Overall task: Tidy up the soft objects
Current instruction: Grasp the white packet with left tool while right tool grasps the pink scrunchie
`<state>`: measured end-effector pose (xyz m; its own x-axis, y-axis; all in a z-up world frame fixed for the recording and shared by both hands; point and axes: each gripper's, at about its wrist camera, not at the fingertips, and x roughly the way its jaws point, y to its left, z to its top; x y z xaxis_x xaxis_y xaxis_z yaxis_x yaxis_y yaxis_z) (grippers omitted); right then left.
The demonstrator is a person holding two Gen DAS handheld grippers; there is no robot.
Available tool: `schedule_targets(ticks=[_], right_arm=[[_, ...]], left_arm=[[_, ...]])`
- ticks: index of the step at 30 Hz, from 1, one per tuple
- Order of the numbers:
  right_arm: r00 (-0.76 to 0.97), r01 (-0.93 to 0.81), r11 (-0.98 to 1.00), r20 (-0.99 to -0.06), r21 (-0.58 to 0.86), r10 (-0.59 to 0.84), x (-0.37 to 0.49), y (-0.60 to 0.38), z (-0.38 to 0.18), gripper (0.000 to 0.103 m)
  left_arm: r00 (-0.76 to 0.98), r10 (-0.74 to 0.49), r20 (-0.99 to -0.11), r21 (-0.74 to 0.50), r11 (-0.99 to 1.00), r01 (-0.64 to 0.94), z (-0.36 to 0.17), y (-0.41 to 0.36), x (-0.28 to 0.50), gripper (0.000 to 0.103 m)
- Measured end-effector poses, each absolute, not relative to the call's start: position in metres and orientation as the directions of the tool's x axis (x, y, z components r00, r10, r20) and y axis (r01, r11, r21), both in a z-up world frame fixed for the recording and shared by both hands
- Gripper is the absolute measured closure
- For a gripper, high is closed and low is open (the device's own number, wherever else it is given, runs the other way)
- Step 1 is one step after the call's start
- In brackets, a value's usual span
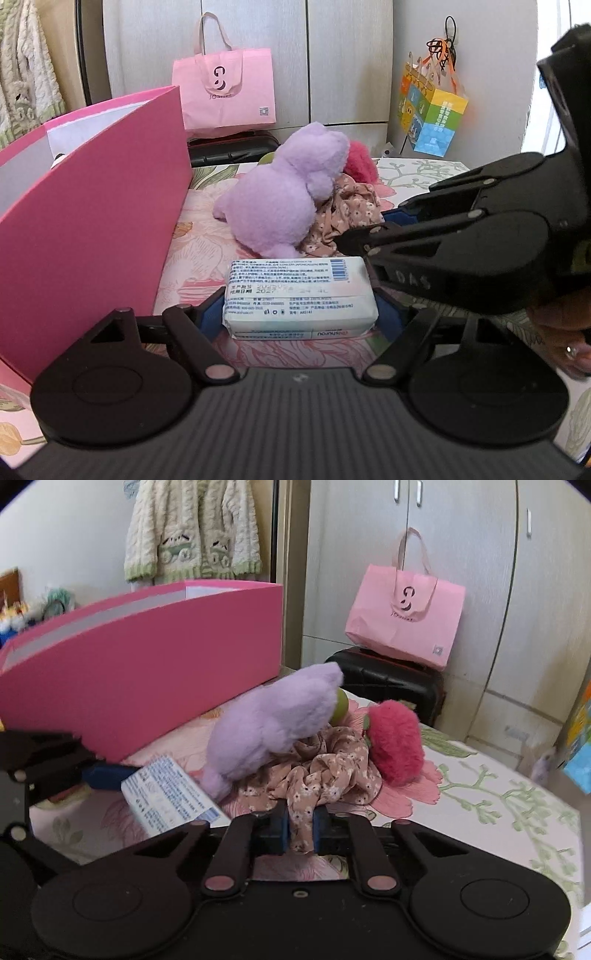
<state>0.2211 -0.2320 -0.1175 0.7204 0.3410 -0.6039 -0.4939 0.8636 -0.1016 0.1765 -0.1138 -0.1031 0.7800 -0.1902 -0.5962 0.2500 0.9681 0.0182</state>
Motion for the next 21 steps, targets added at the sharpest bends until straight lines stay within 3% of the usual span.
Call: schedule_targets(ticks=[21], right_arm=[[0.763, -0.336, 0.942, -0.585, 0.004, 0.275, 0.167, -0.260, -0.106, 0.092]], left_arm=[[0.732, -0.296, -0.613, -0.061, 0.942, 0.330, -0.096, -0.108, 0.151, 0.024]])
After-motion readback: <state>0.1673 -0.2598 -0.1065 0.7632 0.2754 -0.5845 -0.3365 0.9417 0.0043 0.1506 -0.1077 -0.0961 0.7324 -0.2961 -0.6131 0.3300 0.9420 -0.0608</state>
